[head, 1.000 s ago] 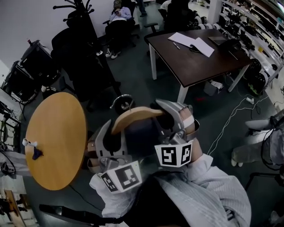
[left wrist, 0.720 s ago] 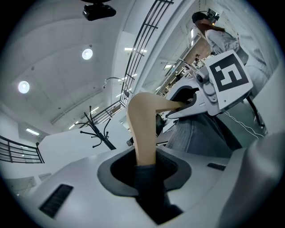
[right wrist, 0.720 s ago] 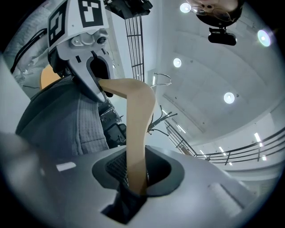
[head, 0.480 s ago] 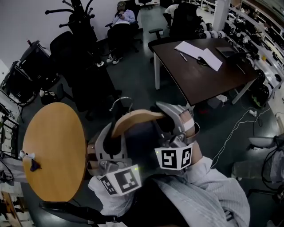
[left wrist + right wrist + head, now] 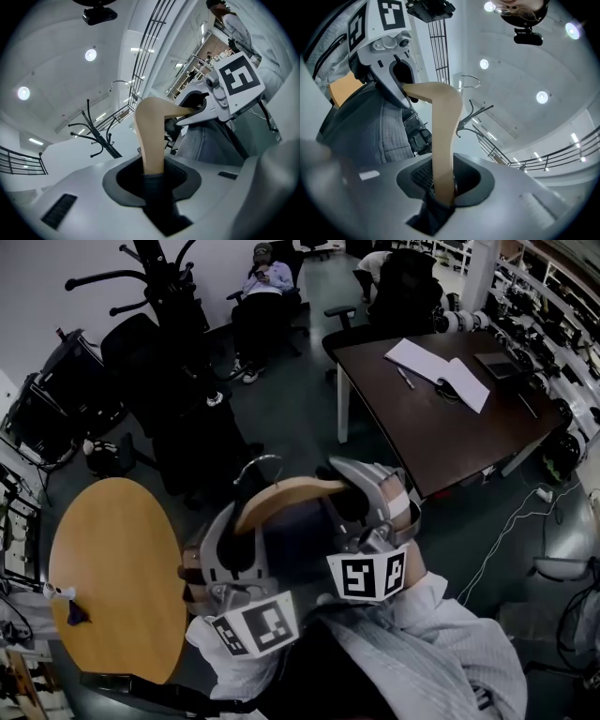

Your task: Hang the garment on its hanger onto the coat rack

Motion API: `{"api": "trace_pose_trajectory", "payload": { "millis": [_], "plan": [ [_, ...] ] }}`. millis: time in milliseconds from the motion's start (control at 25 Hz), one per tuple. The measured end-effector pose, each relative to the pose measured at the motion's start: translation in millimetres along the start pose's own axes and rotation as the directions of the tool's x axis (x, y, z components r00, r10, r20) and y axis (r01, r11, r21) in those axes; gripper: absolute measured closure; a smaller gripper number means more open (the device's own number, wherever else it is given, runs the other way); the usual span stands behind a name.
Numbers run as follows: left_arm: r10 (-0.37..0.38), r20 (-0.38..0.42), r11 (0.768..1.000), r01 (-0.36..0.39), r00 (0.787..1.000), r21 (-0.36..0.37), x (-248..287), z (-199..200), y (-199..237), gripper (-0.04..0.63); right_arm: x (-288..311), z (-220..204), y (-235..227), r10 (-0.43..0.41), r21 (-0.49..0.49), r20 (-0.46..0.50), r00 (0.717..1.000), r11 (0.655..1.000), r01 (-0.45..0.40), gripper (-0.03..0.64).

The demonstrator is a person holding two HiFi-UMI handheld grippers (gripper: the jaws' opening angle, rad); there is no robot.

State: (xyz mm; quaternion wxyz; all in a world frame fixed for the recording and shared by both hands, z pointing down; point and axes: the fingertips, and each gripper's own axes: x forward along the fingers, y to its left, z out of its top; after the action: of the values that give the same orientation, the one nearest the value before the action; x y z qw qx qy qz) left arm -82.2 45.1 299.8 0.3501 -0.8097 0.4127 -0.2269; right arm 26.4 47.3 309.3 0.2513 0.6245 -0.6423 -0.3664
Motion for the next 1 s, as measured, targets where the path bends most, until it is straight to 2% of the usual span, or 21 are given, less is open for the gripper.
{"api": "trace_pose_trajectory", "payload": {
  "millis": [240, 400, 600, 800, 1000],
  "plan": [
    [0.043, -0.055, 0.999, -0.043, 0.998, 0.010, 72.6, -6.4, 9.6, 0.500, 69.1, -37.4, -13.7, 0.033, 0.005, 0.058, 0.998, 0.999, -0.033, 0.528],
    [0.104, -0.109, 0.995, -0.104, 0.989, 0.010, 124.4, 2.7, 18.8, 0.500, 118.4, -62.8, -36.7, 0.072, 0.005, 0.130, 0.989, 0.997, -0.073, 0.528],
    [0.196, -0.175, 0.980, -0.197, 0.965, 0.009, 183.1, 20.6, 38.4, 0.499, 178.7, -84.4, -71.7, 0.119, 0.005, 0.219, 0.968, 0.992, -0.123, 0.528],
    [0.295, -0.250, 0.954, -0.300, 0.922, 0.019, 214.3, 26.4, 61.2, 0.500, 226.2, -84.3, -90.1, 0.158, -0.007, 0.323, 0.933, 0.986, -0.165, 0.526],
    [0.328, -0.272, 0.942, -0.335, 0.905, 0.024, 243.2, 22.3, 74.9, 0.499, 261.5, -89.5, -97.4, 0.161, -0.009, 0.361, 0.919, 0.986, -0.169, 0.520]
  ]
}}
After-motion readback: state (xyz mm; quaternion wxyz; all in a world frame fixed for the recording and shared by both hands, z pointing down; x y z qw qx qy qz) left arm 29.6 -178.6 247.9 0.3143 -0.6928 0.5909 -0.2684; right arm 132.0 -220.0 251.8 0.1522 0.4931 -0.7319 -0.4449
